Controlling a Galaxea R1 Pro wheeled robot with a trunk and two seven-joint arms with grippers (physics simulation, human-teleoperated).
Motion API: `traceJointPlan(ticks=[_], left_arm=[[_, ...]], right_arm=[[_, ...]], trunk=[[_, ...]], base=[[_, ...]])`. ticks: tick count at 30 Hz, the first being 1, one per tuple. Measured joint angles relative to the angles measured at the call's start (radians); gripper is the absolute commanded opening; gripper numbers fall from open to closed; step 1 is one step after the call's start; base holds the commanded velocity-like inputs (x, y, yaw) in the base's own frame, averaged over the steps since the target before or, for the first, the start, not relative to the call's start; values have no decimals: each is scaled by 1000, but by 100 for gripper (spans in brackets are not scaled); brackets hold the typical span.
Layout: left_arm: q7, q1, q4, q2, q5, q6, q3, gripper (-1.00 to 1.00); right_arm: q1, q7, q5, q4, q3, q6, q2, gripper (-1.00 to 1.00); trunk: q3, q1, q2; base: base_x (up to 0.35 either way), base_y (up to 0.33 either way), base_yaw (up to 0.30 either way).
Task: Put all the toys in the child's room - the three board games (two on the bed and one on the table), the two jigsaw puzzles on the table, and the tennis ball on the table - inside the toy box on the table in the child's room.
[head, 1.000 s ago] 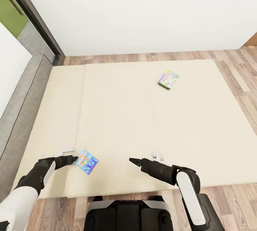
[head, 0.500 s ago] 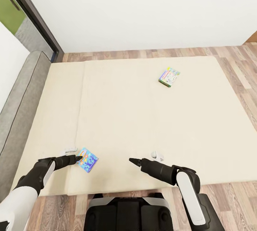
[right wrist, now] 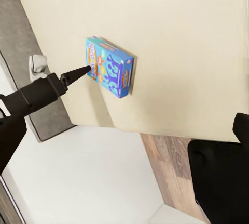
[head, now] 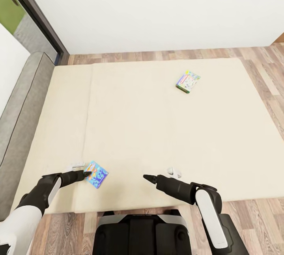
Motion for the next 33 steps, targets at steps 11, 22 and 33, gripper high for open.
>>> traceJointPlan(ticks=[11,22,33], left_arm=[[4,0,-1,-18,1,-20,-4,100],[-2,0,-1,-22,2,-33,-5,100],[-2,-1,-5,-20,19,-29,-7,100]], right_arm=[[2,-1,1,0,8,-6,4,100],[3,-1,1,0,8,-7,2,100],[3,-1,0,0,8,-7,2,100]], trunk=[[-18,0,0],[-36,0,0],[-54,-1,-1]], base=[[0,0,0],[0,0,0],[0,0,0]])
